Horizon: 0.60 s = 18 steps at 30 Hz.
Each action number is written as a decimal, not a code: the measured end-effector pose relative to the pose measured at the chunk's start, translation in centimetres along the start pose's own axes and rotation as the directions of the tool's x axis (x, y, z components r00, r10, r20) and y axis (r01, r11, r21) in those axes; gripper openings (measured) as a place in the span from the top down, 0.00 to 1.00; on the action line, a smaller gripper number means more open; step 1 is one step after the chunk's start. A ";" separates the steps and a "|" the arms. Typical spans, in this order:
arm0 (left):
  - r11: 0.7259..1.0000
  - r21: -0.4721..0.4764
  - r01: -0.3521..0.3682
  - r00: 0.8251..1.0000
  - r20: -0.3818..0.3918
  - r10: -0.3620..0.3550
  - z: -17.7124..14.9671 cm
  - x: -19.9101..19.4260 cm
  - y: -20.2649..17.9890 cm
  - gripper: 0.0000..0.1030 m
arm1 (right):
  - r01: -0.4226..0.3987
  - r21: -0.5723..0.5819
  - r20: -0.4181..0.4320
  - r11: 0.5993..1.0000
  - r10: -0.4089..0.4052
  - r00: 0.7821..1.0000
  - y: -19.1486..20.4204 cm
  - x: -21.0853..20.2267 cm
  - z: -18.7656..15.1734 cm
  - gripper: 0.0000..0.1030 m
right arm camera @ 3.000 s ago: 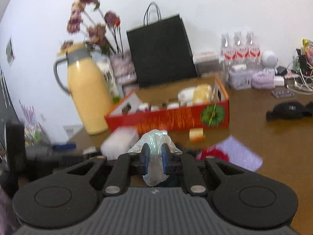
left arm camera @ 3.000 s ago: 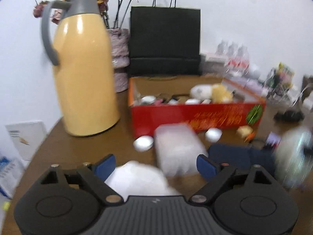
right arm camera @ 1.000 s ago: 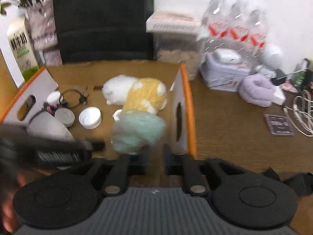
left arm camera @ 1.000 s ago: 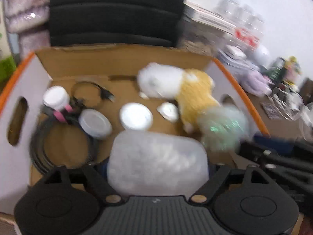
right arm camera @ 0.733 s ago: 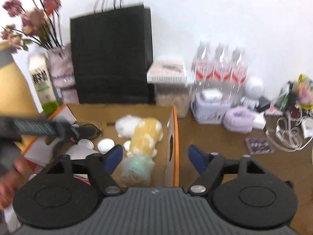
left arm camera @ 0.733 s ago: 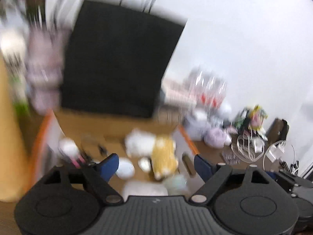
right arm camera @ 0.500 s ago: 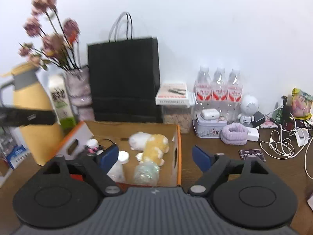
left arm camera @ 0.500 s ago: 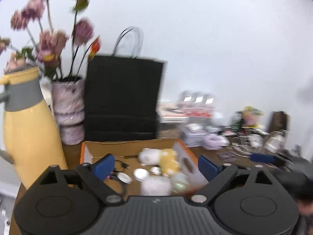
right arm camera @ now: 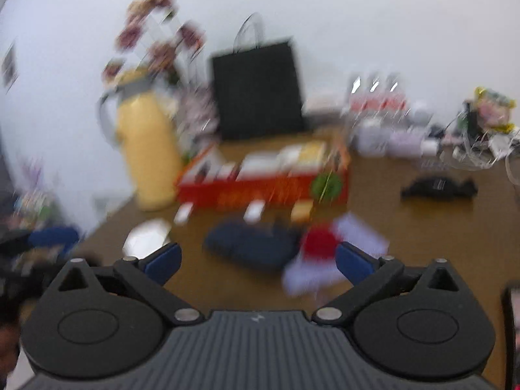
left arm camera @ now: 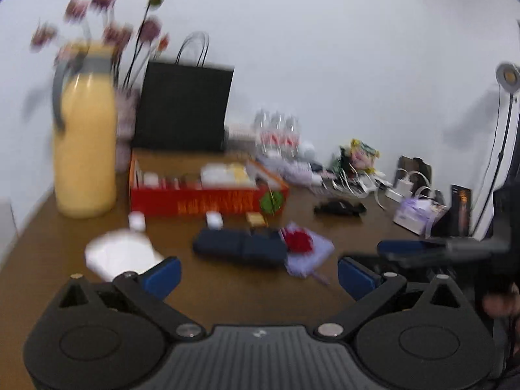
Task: Organize objects
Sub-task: 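Withdraw both grippers from the box back over the table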
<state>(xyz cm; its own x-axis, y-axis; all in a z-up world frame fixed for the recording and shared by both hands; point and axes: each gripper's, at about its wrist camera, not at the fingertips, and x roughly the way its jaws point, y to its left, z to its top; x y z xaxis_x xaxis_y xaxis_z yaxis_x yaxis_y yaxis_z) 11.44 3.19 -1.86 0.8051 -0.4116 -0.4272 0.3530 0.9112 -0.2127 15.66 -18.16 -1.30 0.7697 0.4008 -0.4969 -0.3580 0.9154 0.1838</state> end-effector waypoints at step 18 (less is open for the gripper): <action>0.956 0.021 -0.293 0.952 -0.090 0.294 -1.6 5.1 3.3 0.00 | 0.108 -0.211 0.103 0.972 -0.087 0.991 -1.1 0.6 -1.9 0.00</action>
<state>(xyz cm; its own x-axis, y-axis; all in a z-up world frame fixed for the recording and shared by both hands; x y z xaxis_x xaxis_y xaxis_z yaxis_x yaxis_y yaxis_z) 15.96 4.05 -6.14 0.8268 -0.1257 -0.5482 0.1111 0.9920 -0.0600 15.52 -19.01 -3.36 0.8484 0.3208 -0.4210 -0.3764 0.9249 -0.0538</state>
